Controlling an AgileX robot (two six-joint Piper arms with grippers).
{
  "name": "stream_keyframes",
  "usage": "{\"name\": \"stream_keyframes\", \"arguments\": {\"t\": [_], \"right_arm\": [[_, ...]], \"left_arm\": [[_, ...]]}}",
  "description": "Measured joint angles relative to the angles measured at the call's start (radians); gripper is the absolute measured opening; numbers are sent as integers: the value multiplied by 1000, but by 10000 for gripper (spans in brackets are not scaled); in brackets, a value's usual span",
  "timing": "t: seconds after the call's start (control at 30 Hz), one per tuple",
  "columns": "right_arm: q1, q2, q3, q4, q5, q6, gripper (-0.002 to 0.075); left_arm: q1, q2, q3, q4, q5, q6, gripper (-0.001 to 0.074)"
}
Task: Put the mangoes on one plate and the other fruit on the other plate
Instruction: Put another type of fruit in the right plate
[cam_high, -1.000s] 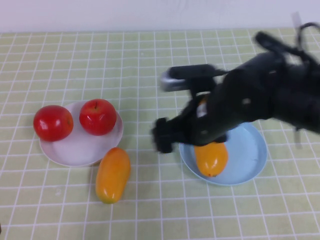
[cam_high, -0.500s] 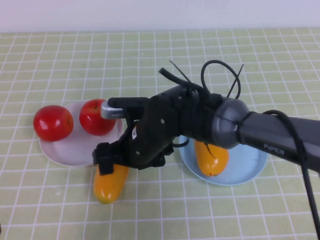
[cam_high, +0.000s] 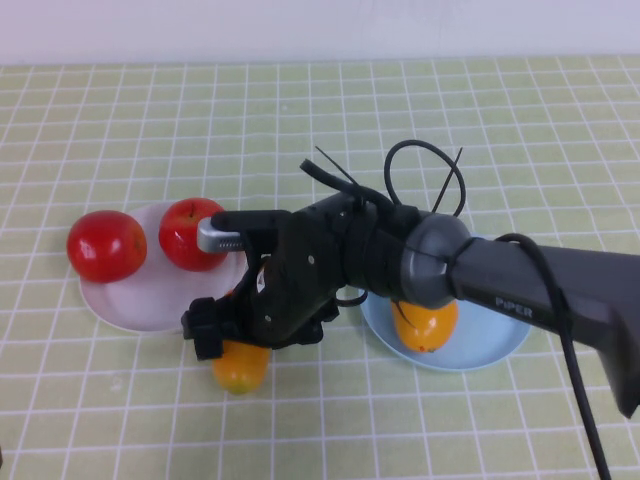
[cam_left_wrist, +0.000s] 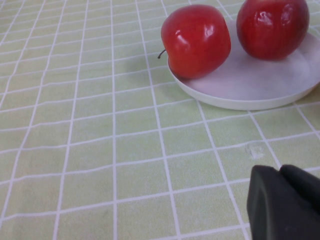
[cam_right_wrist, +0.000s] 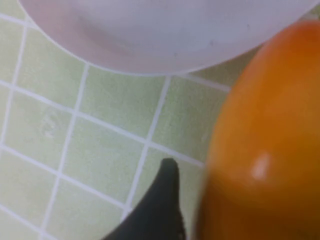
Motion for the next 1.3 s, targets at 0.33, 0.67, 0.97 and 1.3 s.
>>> {"name": "stream_keyframes", "arguments": {"t": [0.33, 0.67, 0.97, 1.3], "right_arm": [[0, 10, 0, -18, 0, -53, 571], [0, -32, 0, -142, 80, -55, 517], [-93, -250, 33, -375, 220, 50, 517], [-295, -391, 289, -398, 204, 78, 516]], "left_arm": [[0, 0, 0, 0, 0, 0, 0], [0, 0, 0, 0, 0, 0, 0], [0, 0, 0, 0, 0, 0, 0], [0, 0, 0, 0, 0, 0, 0]]}}
